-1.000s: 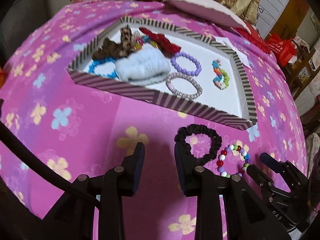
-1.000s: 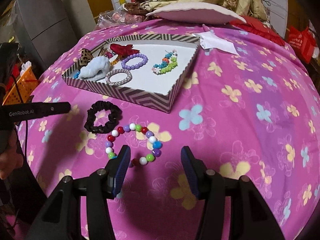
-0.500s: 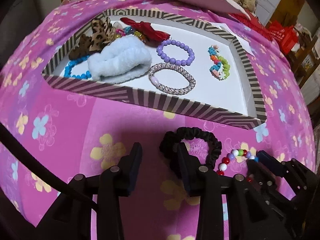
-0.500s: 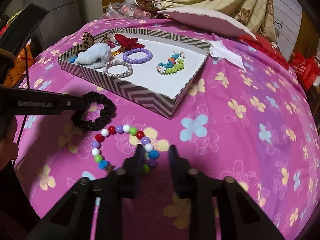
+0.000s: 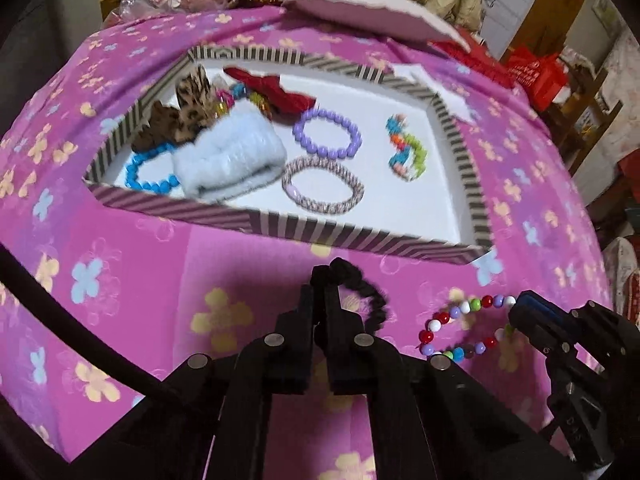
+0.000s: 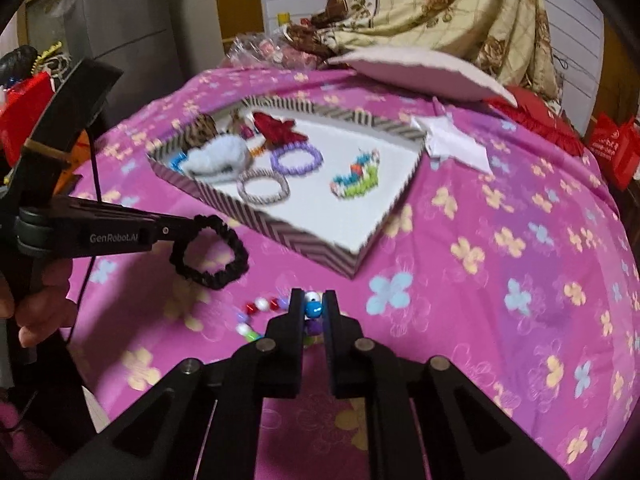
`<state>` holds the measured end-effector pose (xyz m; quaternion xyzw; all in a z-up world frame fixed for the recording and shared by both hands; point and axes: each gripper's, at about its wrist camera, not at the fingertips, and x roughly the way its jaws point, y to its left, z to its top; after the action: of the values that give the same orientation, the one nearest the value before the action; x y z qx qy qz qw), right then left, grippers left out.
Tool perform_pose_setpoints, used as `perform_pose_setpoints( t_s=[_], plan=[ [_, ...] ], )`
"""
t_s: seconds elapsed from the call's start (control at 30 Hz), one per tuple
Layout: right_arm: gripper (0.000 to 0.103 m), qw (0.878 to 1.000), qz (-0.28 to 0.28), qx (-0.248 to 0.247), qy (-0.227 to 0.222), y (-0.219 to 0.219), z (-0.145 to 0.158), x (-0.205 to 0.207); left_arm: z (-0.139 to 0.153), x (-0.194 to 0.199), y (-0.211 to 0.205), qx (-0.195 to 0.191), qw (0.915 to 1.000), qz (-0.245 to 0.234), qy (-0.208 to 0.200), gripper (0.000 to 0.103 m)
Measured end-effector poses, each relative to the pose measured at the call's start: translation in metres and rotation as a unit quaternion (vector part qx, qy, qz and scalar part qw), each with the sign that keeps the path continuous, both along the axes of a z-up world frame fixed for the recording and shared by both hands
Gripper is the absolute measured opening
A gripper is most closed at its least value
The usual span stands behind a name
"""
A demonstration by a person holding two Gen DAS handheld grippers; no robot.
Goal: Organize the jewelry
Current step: 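Grasp the black scrunchie with the left tool while the right tool grasps the round bead bracelet, then carry both items into the striped box and open both tools to release them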
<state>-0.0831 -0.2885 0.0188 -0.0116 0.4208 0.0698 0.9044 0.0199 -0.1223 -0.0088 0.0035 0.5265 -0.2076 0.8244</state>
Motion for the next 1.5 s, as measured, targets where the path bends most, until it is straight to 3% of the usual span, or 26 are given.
perform_pose_setpoints(
  t_s=[0.23,0.6,0.8,1.0,1.2,1.5],
  plan=[
    [0.008,1.000,0.009,-0.006,-0.022,0.001,0.032,0.006,0.034,0.002,0.007,-0.023,0.9996,-0.004,-0.016,0.025],
    [0.008,0.998,0.004,0.008,-0.058,0.003,0.071,0.044,0.067,0.027,0.003,-0.015,0.9985,0.011,-0.051,0.025],
    [0.008,0.998,0.000,0.043,-0.043,0.012,0.052,0.078,0.075,0.045,-0.001,-0.003,0.9976,0.019,-0.066,0.025],
    [0.008,0.996,-0.032,0.081,0.005,-0.007,0.010,0.098,0.072,0.069,-0.020,0.008,0.9978,0.016,-0.064,0.025],
    [0.008,0.996,-0.046,0.071,0.029,-0.022,-0.014,0.103,0.064,0.099,-0.058,0.009,0.9986,-0.006,-0.052,0.025],
    [0.009,0.998,-0.033,0.048,0.037,-0.019,-0.028,0.109,0.023,0.155,-0.107,0.020,0.9994,-0.018,-0.021,0.025]
  ],
)
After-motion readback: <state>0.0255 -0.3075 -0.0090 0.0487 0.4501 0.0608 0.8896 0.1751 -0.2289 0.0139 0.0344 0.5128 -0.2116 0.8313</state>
